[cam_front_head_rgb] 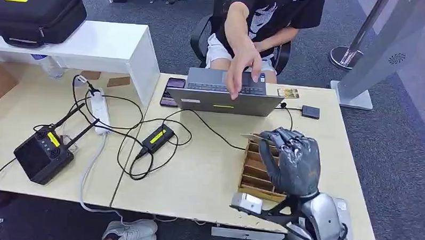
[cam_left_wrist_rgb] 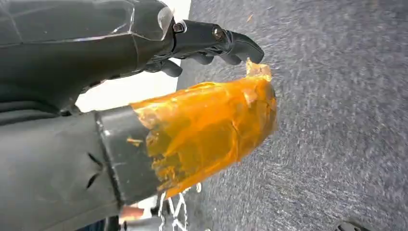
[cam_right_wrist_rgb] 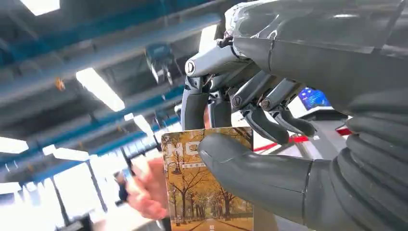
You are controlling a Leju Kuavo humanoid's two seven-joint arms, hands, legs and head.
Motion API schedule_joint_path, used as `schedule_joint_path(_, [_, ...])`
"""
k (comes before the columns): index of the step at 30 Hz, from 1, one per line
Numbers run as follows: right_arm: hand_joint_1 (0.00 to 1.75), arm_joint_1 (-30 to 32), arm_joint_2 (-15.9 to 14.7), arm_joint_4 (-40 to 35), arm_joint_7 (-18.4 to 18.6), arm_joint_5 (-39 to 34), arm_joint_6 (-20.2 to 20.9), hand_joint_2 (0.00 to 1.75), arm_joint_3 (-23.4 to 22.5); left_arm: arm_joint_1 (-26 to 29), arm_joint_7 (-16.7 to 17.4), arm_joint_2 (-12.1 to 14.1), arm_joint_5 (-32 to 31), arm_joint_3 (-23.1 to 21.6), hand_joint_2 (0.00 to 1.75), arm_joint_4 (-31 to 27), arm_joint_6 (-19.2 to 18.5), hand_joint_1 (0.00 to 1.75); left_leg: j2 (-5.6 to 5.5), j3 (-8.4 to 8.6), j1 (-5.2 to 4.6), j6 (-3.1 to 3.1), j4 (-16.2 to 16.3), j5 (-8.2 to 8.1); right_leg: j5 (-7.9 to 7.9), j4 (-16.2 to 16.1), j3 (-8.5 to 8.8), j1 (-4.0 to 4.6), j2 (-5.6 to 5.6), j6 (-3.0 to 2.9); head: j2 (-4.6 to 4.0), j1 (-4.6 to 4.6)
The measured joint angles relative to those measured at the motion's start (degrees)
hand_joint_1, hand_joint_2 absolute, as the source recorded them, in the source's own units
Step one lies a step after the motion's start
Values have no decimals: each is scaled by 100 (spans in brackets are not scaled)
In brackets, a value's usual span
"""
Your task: Pass the card to the sensor for recognition and then transmit it.
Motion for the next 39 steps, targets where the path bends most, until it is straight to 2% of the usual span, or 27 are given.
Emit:
schedule_joint_path(2, [175,-754,13,571,297,-22,413,175,142,-19,-15,4,-105,-61,0,0,-52,0,1,1,0,4,0,16,10,1,-3,0,1,2,0,0])
schedule_joint_path(6, [175,-2224,179,1863,725,-81,934,175,284,-39,-26,26,-264,-190,0,0,-129,0,-15,-4,1,3,0,40,25,5,-5,0,-9,6,0,2])
schedule_joint_path(11, [175,-3474,523,3241,889,-85,1308,175,422,-44,-28,48,-336,-317,0,0,-183,0,-21,-6,3,-2,0,45,29,8,-8,2,-13,2,0,0])
schedule_joint_path(14, [175,-3838,708,3709,961,9,1391,175,527,-45,-42,50,-347,-365,0,0,-183,0,-22,-7,3,-2,0,45,28,7,-10,2,-13,2,0,0])
schedule_joint_path(19, [175,-4000,848,4108,1073,61,1417,175,668,-44,-42,48,-371,-406,0,0,-188,0,-30,-20,4,-2,0,44,27,5,-19,2,-20,1,0,0])
schedule_joint_path(20, [58,-4015,855,4167,1064,52,1407,175,688,-44,-42,48,-371,-409,0,0,-194,0,-30,-21,4,-2,0,44,27,5,-20,2,-20,1,0,2])
schedule_joint_path(21, [0,-4024,857,4220,1029,9,1404,175,697,-44,-42,50,-371,-409,0,0,-194,0,-29,-21,4,-2,0,44,27,4,-21,2,-20,1,0,0])
schedule_joint_path(25, [0,-4023,887,4357,600,-558,1577,175,714,-46,-42,57,-371,-409,0,0,-194,0,-24,-21,3,-3,0,44,28,3,-23,2,-15,1,0,0])
schedule_joint_path(28, [0,-4002,918,4434,140,-1455,1932,175,684,-45,-42,76,-371,-409,0,0,-197,0,-25,-21,4,-3,0,44,28,3,-25,2,-17,1,0,0])
schedule_joint_path(33, [0,-3991,944,4517,-55,-1972,2146,175,590,-43,-41,83,-369,-409,0,0,-197,0,-26,-21,4,-3,0,45,28,5,-24,2,-18,1,0,0])
schedule_joint_path(39, [0,-3994,942,4827,-444,-3086,2458,175,133,-42,-42,94,-371,-409,0,0,-192,0,-27,-22,3,-3,0,45,29,3,-24,1,-19,2,0,2])
